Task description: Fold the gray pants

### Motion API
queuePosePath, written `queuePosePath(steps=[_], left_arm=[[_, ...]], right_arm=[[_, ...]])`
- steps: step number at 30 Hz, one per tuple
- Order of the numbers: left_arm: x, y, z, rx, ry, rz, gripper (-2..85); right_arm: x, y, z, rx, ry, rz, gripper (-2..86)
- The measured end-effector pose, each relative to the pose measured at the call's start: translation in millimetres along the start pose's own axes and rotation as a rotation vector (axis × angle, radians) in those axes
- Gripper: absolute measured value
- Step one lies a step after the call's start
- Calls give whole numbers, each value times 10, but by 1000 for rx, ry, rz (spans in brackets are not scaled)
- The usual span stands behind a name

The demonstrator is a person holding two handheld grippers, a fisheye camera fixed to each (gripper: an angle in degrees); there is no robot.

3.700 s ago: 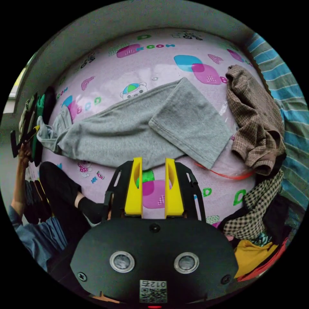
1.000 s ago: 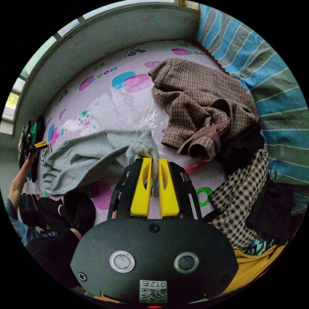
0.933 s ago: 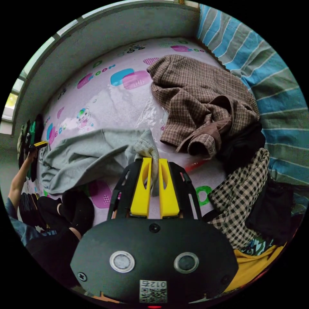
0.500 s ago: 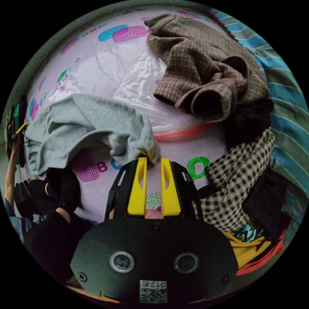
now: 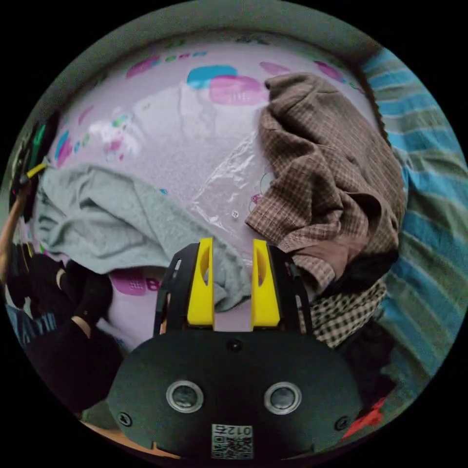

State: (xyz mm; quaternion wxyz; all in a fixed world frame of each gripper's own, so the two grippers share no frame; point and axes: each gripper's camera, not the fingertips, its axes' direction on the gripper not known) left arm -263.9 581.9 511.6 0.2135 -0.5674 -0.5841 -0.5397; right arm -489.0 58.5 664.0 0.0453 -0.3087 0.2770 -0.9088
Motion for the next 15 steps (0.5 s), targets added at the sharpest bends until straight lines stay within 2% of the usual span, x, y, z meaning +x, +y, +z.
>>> queuePosePath(steps=[2,5,6,7,11,15], left_arm=[[-8,26,7,2,-6,7,-2],[-23,81,19,9,-17,20,-2],[-29,94,21,11,-17,19,-2],[-44,122,23,15,-18,18,-2],[-131,281,-57,60,-55,12,-2],[-369,467,-302,128,-118,-2,-2]], right_arm=[[-62,-189,146,-123,38,-68,128],[-92,-326,258,-230,17,-129,65],[-110,-341,277,-265,-74,-150,17],[-155,-344,278,-291,-141,-174,9],[-399,-338,116,-269,-113,-242,-2],[-474,-509,-427,-208,-52,-287,-6]])
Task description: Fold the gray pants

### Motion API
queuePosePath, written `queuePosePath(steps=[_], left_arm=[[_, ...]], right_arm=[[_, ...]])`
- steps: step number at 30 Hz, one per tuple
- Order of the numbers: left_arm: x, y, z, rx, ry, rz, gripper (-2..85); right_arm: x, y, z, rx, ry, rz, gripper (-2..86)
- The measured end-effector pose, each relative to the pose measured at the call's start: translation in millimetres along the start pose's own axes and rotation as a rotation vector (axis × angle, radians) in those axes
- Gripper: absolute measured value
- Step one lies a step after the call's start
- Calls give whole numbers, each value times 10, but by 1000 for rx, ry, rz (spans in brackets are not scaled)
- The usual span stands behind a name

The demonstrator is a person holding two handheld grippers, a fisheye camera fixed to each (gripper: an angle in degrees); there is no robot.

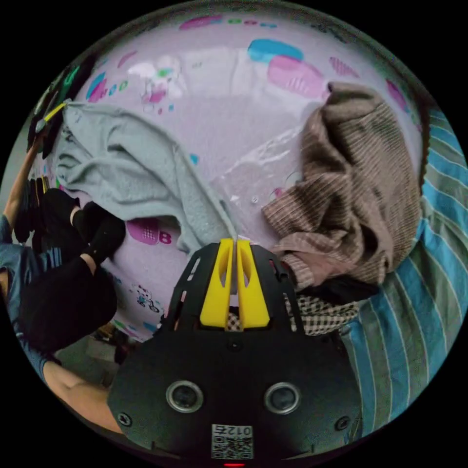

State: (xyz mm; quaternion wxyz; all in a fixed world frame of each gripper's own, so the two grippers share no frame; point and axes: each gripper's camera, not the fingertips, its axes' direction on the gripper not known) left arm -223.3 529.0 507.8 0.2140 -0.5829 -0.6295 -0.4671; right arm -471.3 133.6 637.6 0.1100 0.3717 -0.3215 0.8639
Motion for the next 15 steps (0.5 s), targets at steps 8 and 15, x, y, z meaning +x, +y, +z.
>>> queuePosePath(steps=[8,15], left_arm=[[-907,88,-20,-8,-114,-316,-2],[-1061,70,184,-1,-70,-367,-2]], right_arm=[[79,-620,-1498,444,215,227,23],[-712,-1821,-1243,458,372,209,52]])
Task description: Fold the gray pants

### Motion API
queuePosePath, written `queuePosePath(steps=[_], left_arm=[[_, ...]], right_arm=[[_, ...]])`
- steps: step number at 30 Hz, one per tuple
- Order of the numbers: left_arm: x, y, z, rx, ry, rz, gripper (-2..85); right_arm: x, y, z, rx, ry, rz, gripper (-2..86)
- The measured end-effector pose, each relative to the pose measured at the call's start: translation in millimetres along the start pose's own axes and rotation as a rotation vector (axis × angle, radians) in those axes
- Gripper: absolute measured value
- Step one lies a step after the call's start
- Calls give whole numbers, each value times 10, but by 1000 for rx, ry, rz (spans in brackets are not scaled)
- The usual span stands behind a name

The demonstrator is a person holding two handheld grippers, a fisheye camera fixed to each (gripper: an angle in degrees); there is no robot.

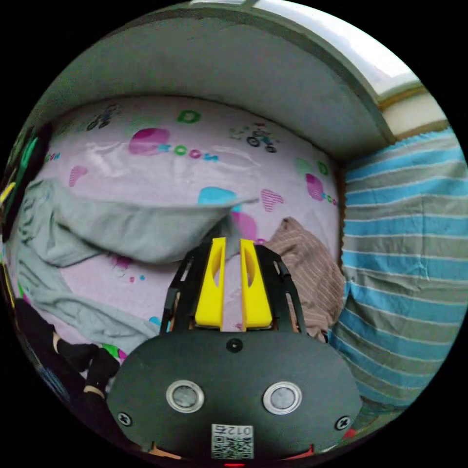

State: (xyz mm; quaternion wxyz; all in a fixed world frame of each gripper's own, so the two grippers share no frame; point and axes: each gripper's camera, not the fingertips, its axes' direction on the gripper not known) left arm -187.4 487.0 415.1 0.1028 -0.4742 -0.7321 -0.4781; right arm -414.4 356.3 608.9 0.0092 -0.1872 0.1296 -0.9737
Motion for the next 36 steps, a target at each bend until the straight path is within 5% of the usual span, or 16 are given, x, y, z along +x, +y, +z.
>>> queuePosePath(steps=[7,15,25,30,36], left_arm=[[57,461,111,-63,156,198,-2],[35,1123,786,-292,181,180,-2],[110,1334,975,-294,19,210,-1],[-223,1745,1433,-554,-204,199,-1],[-728,2001,991,-352,-15,-9,0]], right_arm=[[-1036,667,491,-82,-358,-197,40],[-1604,1230,711,-132,-585,-242,6],[-2217,1353,1006,-180,-414,-394,-5],[-2260,1418,1011,-110,-395,-339,-6],[-2323,1396,1042,-87,-372,-347,-6]])
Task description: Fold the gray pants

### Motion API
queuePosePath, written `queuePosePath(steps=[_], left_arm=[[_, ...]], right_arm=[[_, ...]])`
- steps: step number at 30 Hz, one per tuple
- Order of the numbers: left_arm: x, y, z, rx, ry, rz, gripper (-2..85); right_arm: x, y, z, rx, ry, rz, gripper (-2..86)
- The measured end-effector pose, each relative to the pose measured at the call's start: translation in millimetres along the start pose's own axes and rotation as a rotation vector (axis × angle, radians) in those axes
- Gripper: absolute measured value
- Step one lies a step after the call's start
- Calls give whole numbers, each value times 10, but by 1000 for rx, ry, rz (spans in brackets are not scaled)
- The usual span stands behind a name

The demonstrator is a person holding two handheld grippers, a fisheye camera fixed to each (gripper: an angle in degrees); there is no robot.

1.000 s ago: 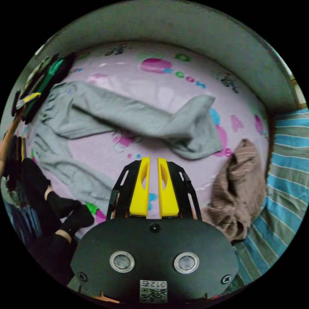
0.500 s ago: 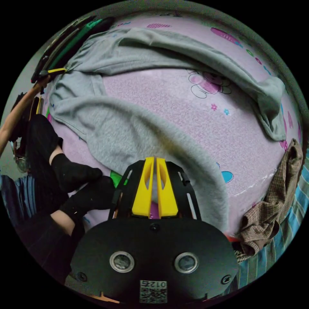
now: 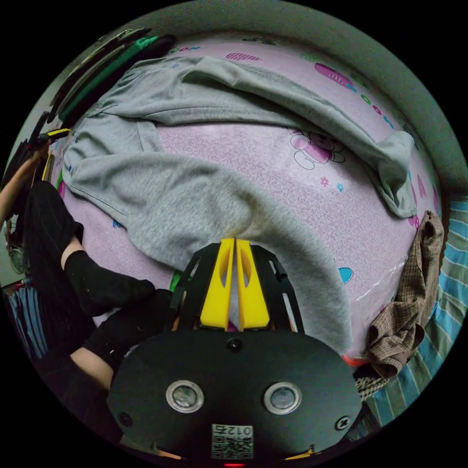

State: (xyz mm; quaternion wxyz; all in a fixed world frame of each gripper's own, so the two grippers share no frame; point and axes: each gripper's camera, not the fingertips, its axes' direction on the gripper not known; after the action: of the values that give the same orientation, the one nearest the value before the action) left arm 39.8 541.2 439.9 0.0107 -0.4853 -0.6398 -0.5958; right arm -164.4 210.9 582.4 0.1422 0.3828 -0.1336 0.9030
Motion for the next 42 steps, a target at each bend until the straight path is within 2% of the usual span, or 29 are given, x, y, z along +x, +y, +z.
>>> queuePosePath(steps=[2,6,11,14,15,17,26,29,33,36,40,42], left_arm=[[10,-24,-298,108,133,-6,0],[556,-281,-575,152,262,145,0],[1179,-510,-367,36,151,267,2],[1238,-524,-375,61,138,267,2],[1258,-528,-384,65,131,280,2],[1341,-511,-363,50,51,342,2],[1069,-397,-70,-57,-53,210,-1],[1007,-386,2,-132,-60,144,0],[917,-357,-157,-107,16,73,0],[992,-361,-708,112,81,24,0],[1520,-632,-1114,222,122,176,0],[1823,-898,-1267,241,185,225,0]], right_arm=[[69,8,10,-1,-26,23,-7],[188,95,-14,22,-79,42,-8],[189,236,-6,28,-92,28,-8],[158,295,128,-26,-50,-9,-8],[158,324,113,8,-38,-13,-8],[174,332,124,4,-32,-11,-8],[45,165,148,8,-30,-150,-8],[59,194,114,-8,-143,-180,-8],[686,472,-329,198,-354,8,-8],[1515,651,-540,306,-297,252,-8],[2667,800,-516,336,-275,627,-7],[2948,843,-546,385,-242,724,-7]])
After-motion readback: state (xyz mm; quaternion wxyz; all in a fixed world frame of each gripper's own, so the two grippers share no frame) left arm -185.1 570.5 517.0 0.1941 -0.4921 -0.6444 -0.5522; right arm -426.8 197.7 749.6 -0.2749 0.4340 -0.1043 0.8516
